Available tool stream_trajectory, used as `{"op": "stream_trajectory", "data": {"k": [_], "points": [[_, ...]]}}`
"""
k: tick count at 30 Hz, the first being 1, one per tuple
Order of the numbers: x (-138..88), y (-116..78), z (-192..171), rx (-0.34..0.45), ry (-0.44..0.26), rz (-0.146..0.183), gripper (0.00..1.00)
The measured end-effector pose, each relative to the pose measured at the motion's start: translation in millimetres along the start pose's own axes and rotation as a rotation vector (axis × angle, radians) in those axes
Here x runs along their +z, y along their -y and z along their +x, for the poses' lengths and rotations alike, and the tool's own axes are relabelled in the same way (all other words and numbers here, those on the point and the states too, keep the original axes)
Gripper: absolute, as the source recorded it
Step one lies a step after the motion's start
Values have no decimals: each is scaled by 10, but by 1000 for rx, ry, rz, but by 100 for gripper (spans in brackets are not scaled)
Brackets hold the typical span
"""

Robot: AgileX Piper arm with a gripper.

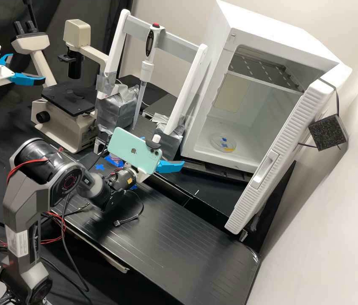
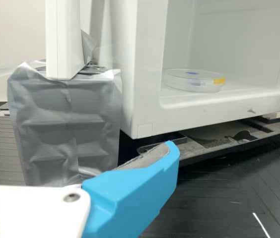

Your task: Close the door

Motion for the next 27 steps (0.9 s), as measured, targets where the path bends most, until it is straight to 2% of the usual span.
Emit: {"op": "stream_trajectory", "data": {"k": [7, 12, 14, 23, 27], "points": [[4, 5, -10, 1, -2, 0, 100], [92, -84, -209, 36, 15, -9, 100], [148, -182, -335, 74, 15, -12, 100], [340, -754, -961, 330, -41, 37, 100], [483, -994, -1153, 420, -2, 63, 100]]}}
